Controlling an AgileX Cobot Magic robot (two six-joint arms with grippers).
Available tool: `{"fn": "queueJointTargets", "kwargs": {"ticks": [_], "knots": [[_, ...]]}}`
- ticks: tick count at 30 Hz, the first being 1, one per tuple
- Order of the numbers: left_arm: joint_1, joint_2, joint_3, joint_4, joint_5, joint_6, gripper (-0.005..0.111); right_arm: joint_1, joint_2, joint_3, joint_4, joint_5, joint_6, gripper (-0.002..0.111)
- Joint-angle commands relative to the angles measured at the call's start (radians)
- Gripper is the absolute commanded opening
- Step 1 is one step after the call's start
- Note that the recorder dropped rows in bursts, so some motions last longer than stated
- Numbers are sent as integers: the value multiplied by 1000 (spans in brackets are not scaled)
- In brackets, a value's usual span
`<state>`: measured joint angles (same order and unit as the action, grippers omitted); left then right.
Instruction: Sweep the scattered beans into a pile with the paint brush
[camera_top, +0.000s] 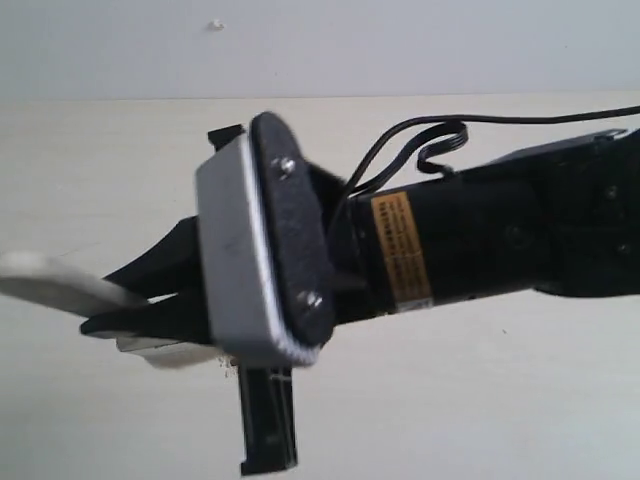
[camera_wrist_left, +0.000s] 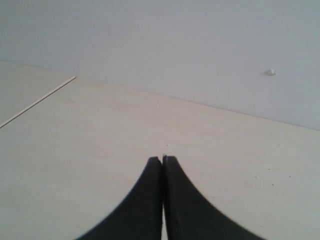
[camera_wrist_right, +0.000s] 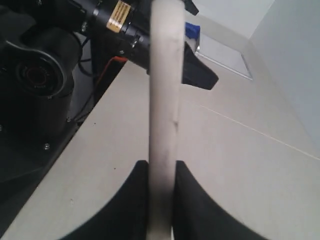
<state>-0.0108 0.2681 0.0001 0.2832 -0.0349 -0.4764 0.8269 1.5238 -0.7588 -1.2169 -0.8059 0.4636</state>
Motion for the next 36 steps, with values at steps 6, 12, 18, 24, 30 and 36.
{"fn": "queueJointTargets", "kwargs": {"ticks": [6, 12, 18, 24, 30, 36], "knots": [[1, -4, 0, -5, -6, 1, 0, -226, 161, 3, -96, -415, 133, 0], [1, -4, 0, -5, -6, 1, 0, -248, 342, 3, -45, -415, 103, 0], [1, -4, 0, -5, -6, 1, 0, -248, 445, 3, -5, -415, 66, 0], [1, -4, 0, -5, -6, 1, 0, -253, 479, 1, 58, -415, 9, 0], [1, -4, 0, -5, -6, 1, 0, -317, 527, -61, 59, -415, 39, 0], [1, -4, 0, -5, -6, 1, 0, -335, 580, -169, -11, -415, 98, 0]]}}
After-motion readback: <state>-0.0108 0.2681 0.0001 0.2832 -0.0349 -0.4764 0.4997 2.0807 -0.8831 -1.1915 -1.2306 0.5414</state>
